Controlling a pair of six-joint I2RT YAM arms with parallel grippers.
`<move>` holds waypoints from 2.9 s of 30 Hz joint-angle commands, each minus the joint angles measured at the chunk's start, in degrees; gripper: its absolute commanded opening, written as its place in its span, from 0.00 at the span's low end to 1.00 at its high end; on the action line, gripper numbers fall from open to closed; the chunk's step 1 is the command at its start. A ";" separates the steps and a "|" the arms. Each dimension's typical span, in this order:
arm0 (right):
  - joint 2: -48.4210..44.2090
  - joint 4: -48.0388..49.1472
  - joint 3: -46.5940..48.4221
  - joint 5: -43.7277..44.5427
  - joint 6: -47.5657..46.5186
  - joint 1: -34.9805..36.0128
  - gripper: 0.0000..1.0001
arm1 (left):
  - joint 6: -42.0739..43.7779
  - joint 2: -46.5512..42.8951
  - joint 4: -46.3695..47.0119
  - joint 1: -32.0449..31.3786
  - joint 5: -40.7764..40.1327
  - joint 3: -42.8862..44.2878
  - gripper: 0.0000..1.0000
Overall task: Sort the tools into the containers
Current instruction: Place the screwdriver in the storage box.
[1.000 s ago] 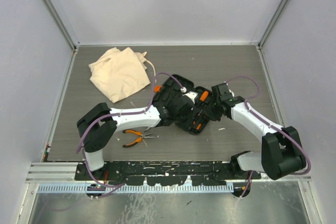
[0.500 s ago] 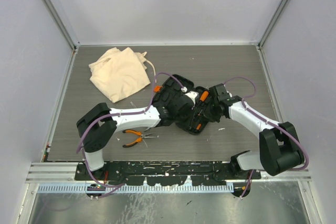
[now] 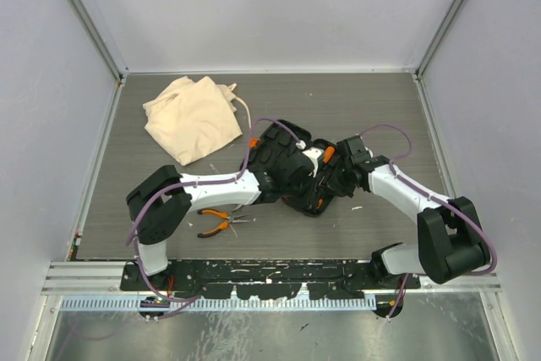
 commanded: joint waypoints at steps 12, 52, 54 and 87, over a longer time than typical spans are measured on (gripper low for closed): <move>2.47 1.38 -3.60 0.55 0.37 0.41 0.11 | -1.60 5.78 -7.36 -1.29 -0.82 6.49 0.13; 9.78 -2.52 1.57 8.65 -1.78 1.33 0.01 | 0.58 1.57 -8.28 0.50 1.08 7.34 0.12; 9.90 -2.03 1.82 7.97 -2.14 1.16 0.01 | 2.06 -0.87 -7.73 0.53 0.00 8.19 0.20; 3.97 -5.26 6.75 6.07 -13.16 -11.29 0.16 | 6.45 -30.98 -27.69 29.23 -13.47 -7.79 0.47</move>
